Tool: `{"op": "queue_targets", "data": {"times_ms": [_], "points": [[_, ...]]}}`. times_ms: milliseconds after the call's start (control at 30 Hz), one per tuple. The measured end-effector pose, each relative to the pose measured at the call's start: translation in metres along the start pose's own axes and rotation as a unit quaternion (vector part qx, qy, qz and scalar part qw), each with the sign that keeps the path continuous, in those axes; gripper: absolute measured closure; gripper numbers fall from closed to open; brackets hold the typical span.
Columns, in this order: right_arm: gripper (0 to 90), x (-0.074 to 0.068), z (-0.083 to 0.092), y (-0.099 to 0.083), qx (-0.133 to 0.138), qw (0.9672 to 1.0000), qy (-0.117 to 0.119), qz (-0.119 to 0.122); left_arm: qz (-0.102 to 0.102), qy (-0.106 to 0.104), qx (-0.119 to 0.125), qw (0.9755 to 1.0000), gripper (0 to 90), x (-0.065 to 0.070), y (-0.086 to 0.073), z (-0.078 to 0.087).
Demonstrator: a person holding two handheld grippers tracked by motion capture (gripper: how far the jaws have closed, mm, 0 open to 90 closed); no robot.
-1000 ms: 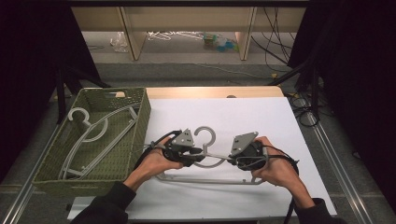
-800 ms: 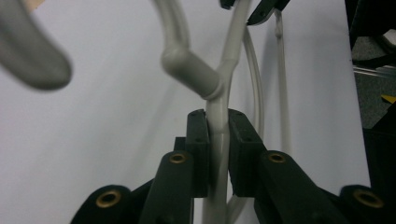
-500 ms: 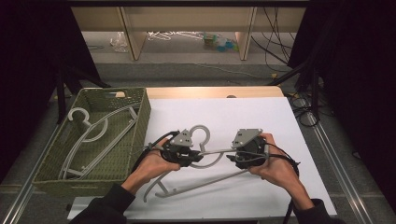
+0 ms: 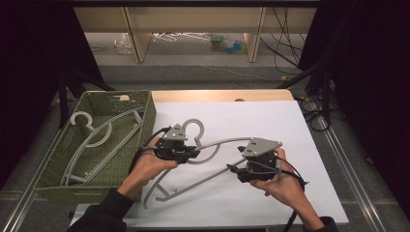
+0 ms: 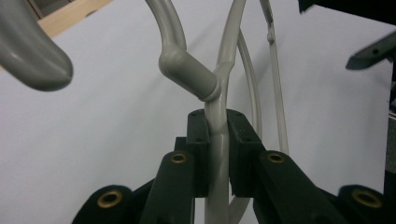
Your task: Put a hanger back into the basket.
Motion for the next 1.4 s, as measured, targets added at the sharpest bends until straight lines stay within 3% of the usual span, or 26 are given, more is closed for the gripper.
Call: {"op": "queue_targets", "data": {"times_ms": [200, 367, 500, 767, 867, 900, 933, 1000, 1233, 1400], "points": [[35.9, -0.002, 0.002, -0.018, -0.002, 0.9998, 0.011, -0.013, 0.029, 0.011, 0.029, 0.9991, 80.7, -0.009, 0.005, 0.021], [35.6, -0.002, 0.005, -0.026, -0.003, 0.9997, 0.016, -0.021, 0.043, 0.026, 0.039, 0.998, 80.7, -0.015, 0.01, 0.041], [35.5, -0.003, 0.006, -0.032, -0.004, 0.9994, 0.023, -0.025, 0.068, 0.023, 0.057, 0.9958, 80.7, -0.021, 0.017, 0.059], [34.7, -0.003, 0.006, -0.037, -0.01, 0.9989, 0.026, -0.038, 0.065, 0.035, 0.074, 0.9945, 80.7, -0.035, 0.034, 0.096], [34.7, -0.003, 0.005, -0.038, -0.009, 0.999, 0.026, -0.035, 0.077, 0.048, 0.076, 0.993, 80.7, -0.045, 0.03, 0.11], [34.7, -0.004, 0.005, -0.039, -0.011, 0.9988, 0.028, -0.038, 0.092, 0.05, 0.085, 0.9909, 80.7, -0.047, 0.029, 0.113], [34.6, -0.004, 0.005, -0.039, -0.012, 0.9988, 0.029, -0.038, 0.086, 0.053, 0.082, 0.9915, 80.7, -0.052, 0.027, 0.118], [34.5, -0.004, 0.004, -0.04, -0.014, 0.9988, 0.029, -0.038, 0.098, 0.059, 0.084, 0.9899, 80.7, -0.058, 0.024, 0.127], [34.4, -0.004, 0.002, -0.041, -0.016, 0.9985, 0.028, -0.044, 0.097, 0.093, 0.078, 0.9879, 80.7, -0.074, 0.014, 0.157], [33.0, -0.005, 0.001, -0.043, -0.02, 0.9982, 0.03, -0.048, 0.103, 0.122, 0.069, 0.9847, 80.6, -0.089, 0.001, 0.176]]}}
Point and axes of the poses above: each handheld gripper's, and its own axes: z roughly backward along the jaws, y roughly out of its top, x roughly to its right, the point moved 2 cm from there along -z, roughly forward along the jaws, and after that the axes turned 14 degrees about -z, right-handed, at the moved point
